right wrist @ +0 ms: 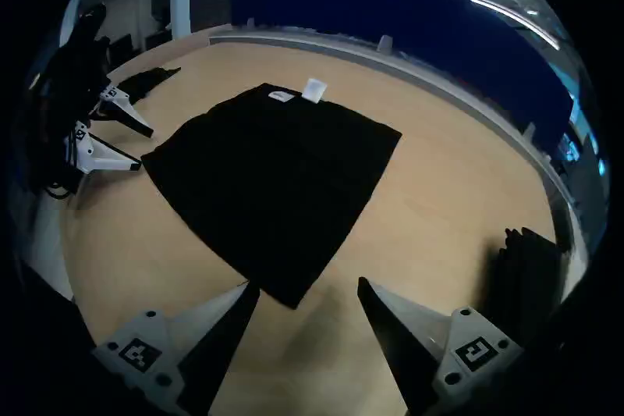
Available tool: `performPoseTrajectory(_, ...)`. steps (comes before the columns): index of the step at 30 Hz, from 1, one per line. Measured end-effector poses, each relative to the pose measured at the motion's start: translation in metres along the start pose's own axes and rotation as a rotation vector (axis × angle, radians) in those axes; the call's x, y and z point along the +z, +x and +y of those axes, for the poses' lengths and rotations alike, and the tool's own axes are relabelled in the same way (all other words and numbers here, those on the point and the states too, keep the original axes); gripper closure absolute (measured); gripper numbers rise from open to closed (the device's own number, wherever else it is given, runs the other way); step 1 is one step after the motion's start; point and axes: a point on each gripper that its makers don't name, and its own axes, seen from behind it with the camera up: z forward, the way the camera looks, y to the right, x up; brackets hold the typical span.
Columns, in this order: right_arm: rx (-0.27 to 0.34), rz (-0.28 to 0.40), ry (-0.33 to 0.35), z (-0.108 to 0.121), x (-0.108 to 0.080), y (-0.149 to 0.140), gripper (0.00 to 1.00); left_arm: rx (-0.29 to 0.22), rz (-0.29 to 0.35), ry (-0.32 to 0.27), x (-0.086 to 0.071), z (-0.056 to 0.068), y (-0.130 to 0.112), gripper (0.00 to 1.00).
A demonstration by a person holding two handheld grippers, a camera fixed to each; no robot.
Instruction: Fold towel
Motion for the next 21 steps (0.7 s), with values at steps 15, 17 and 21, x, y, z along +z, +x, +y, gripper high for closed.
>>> performPoseTrajectory(15, -0.002, -0.030, 0.024, -0.009, 0.008, -0.015, 0.10, 0.009, -0.036, -0.004, 0.008, 0.004, -0.013, 0.14)
performPoseTrajectory(17, 0.002, -0.032, 0.028, -0.010, 0.009, -0.016, 0.12, 0.015, -0.041, -0.001, 0.007, 0.003, -0.013, 0.15)
performPoseTrajectory(21, 0.012, -0.029, 0.030, -0.010, 0.010, -0.016, 0.18, 0.009, -0.051, 0.004, 0.006, 0.005, -0.014, 0.20)
